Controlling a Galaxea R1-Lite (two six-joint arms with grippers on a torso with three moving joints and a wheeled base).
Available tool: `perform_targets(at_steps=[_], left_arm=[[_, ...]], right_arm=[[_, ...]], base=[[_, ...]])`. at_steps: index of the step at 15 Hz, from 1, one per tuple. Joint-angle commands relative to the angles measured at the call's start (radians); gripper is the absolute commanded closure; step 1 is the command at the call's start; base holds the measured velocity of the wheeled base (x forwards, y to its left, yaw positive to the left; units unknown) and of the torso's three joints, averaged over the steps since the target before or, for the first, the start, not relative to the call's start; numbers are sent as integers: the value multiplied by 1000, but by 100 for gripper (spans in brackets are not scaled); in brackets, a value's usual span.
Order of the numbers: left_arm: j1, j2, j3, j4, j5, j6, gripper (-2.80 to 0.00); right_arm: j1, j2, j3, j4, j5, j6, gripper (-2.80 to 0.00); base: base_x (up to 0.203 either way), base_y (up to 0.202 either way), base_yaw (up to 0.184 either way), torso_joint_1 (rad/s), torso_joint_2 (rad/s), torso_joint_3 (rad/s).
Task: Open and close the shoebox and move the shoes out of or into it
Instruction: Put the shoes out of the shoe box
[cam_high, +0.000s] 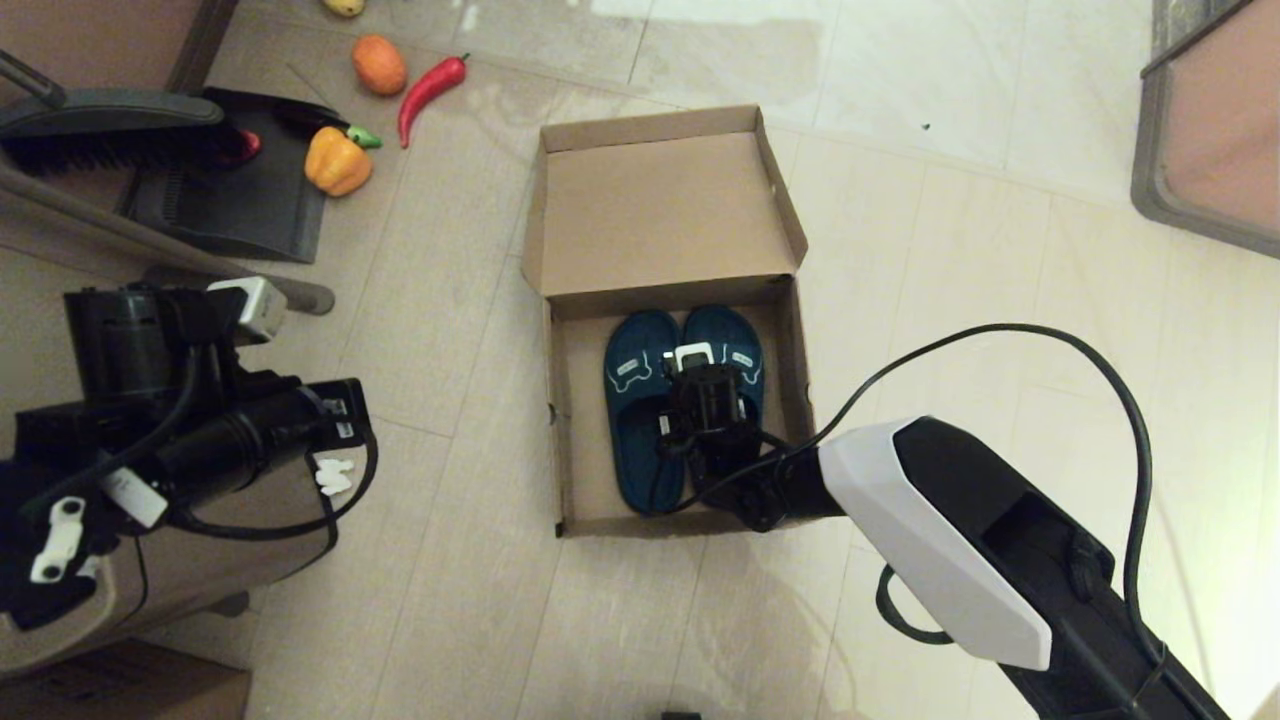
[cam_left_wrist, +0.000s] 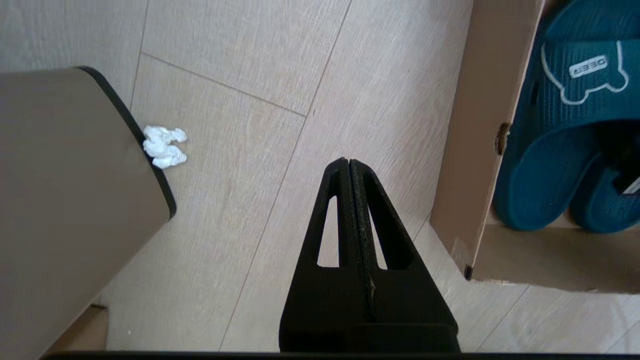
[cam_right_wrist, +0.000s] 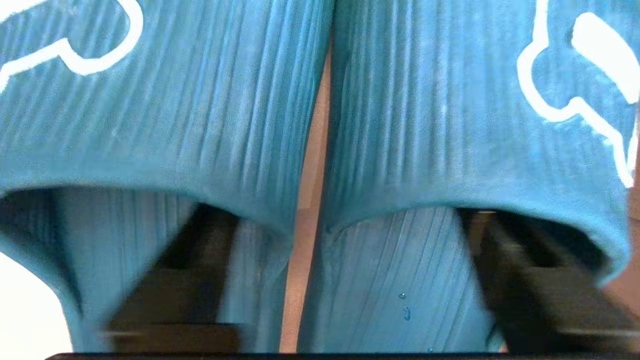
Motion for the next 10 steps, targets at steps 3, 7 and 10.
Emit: perform_targets(at_steps=[3, 7, 10], left_arm=[[0, -9, 4, -2, 1, -2, 0], [0, -12, 10, -2, 1, -2, 0], [-3, -19, 29, -5, 0, -3, 0]], right_arm=[[-11, 20, 0, -16, 3, -4, 0], [-6, 17, 1, -51, 16, -1, 0], [4, -16, 3, -59, 16, 0, 0]], base=[[0, 0, 0, 0, 0, 0], [0, 0, 0, 0, 0, 0], [0, 0, 0, 0, 0, 0]])
